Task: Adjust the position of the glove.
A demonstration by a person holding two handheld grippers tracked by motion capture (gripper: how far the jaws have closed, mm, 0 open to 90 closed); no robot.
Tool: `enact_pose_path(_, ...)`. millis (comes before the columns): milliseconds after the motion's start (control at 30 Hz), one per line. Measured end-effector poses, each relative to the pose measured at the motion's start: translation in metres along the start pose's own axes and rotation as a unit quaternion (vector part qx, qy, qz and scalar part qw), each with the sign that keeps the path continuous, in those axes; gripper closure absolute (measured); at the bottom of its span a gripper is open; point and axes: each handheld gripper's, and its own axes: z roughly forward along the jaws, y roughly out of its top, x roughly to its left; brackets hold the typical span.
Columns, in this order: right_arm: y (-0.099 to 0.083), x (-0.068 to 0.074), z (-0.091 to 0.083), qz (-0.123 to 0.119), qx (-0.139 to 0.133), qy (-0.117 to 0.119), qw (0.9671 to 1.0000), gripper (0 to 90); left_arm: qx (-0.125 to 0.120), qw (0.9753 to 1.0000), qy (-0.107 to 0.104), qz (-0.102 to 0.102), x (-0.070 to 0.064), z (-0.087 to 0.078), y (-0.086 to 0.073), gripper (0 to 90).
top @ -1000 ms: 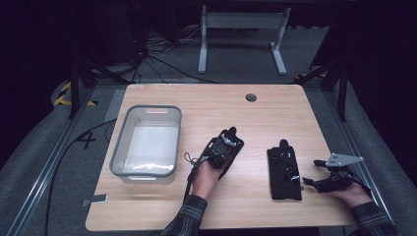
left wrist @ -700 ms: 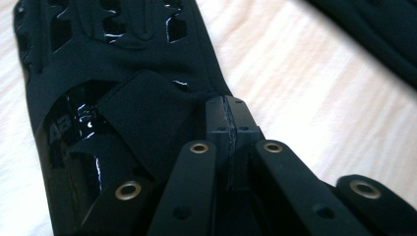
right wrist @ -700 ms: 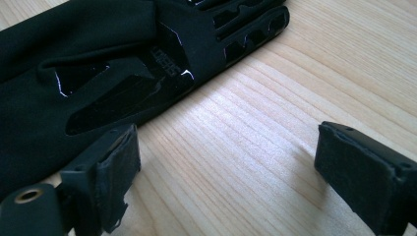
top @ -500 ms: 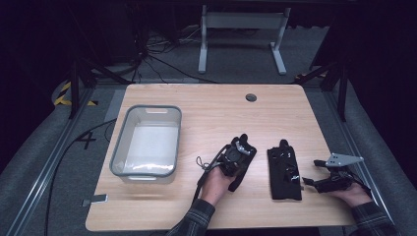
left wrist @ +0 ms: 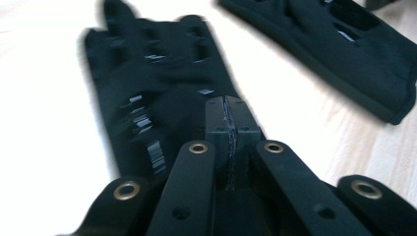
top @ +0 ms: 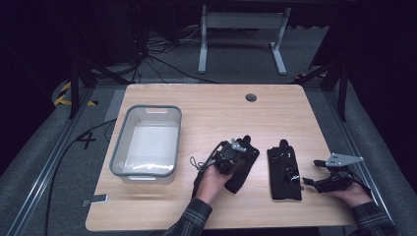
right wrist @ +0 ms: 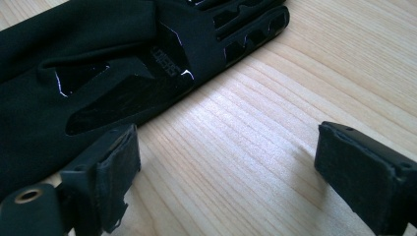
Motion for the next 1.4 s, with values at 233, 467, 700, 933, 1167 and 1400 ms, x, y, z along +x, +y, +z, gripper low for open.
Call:
enact_pose_path(233, 0.000, 0.000, 0.000, -0.001, -0.001, 0.000, 1.0000, 10.5, 0.006, 0.9985, 0.032, -0.043, 0.033, -0.006, -0.015, 89.6)
enact_pose_path(467, 0.000, 0.000, 0.000, 0.000, 0.000, 0.000, 1.0000, 10.5, 0.033, 0.9984, 0.020, -0.041, 0.035, 0.009, -0.016, 89.6)
enact_pose_path(700, 0.000, 0.000, 0.000, 0.000, 0.000, 0.000, 1.0000, 10.5, 0.034, 0.9991, -0.001, -0.026, 0.023, 0.016, -0.012, 89.6)
enact_pose_path(933, 0.000, 0.000, 0.000, 0.000, 0.000, 0.000, 1.0000, 10.5, 0.039, 0.9990, -0.018, -0.007, 0.008, 0.023, -0.008, 89.6)
enact_pose_path(1167, 0.000, 0.000, 0.000, -0.001, -0.001, 0.000, 1.0000, 10.5, 0.049, 0.9981, -0.034, 0.013, -0.005, 0.028, -0.006, 89.7)
enact_pose_path(1400, 0.000, 0.000, 0.000, 0.000, 0.000, 0.000, 1.0000, 10.5, 0.035, 0.9989, -0.029, 0.005, -0.002, 0.024, -0.005, 87.1)
